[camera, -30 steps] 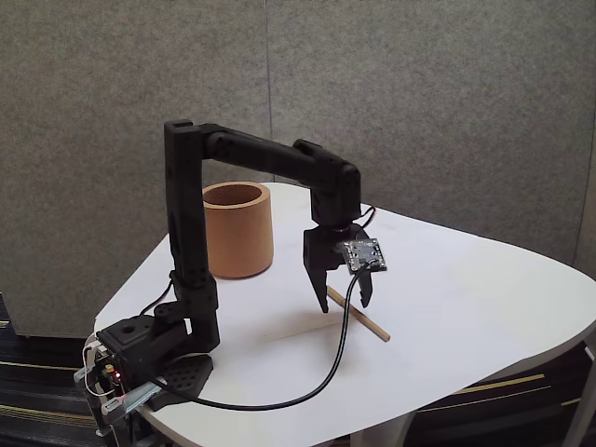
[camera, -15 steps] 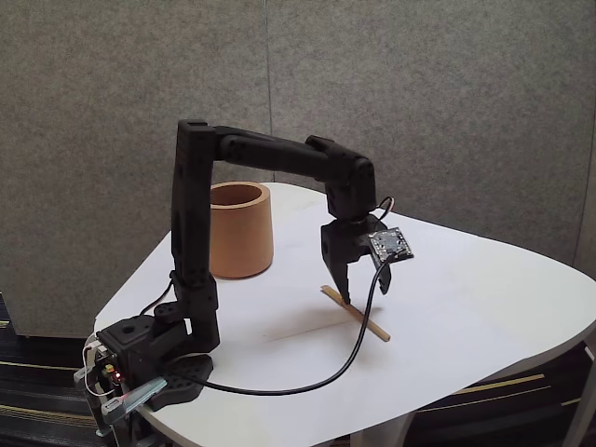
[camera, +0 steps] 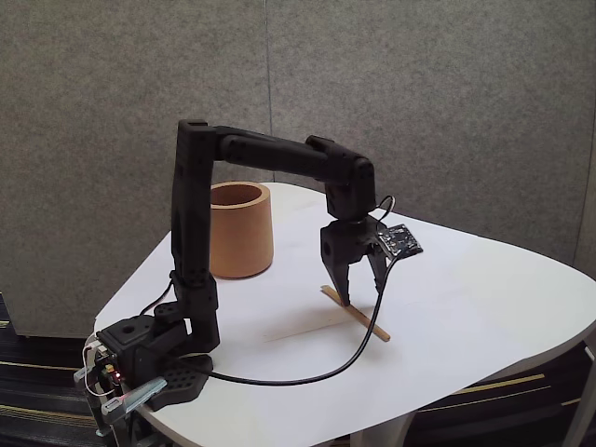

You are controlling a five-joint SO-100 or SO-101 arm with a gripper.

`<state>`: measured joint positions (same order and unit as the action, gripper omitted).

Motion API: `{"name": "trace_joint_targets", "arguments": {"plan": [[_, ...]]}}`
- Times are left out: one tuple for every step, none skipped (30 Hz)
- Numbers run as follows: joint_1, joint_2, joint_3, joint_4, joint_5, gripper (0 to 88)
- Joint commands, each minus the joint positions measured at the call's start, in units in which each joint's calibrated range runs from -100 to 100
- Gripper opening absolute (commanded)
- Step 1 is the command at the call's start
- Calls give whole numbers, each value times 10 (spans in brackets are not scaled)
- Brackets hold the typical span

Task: Grab the pen and put it in the pen holder.

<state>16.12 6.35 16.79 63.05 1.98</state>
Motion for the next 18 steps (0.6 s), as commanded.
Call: {"name": "trace_joint_targets", "arguments": {"plan": [[-3, -10, -14, 0, 26, 279], [-2, -10, -14, 0, 28, 279], [-2, -10, -14, 0, 28, 279], [-2, -10, -6, -1, 29, 279], [-3, -10, 5, -3, 29, 279], [-5, -10, 21, -6, 29, 279], [-7, -10, 37, -8, 29, 279], [-10, -11, 51, -8, 29, 279], [-15, -11, 60, -8, 33, 279], [-16, -11, 67, -8, 38, 279], [-16, -11, 69, -8, 40, 279], [-16, -11, 67, -8, 40, 279], [-16, -12, 65, -8, 40, 279], [-16, -12, 65, -8, 40, 279], [-16, -12, 65, -8, 40, 279], [-16, -12, 65, -8, 40, 279], [-16, -12, 65, -8, 40, 279], [-16, -12, 65, -8, 40, 279]]}}
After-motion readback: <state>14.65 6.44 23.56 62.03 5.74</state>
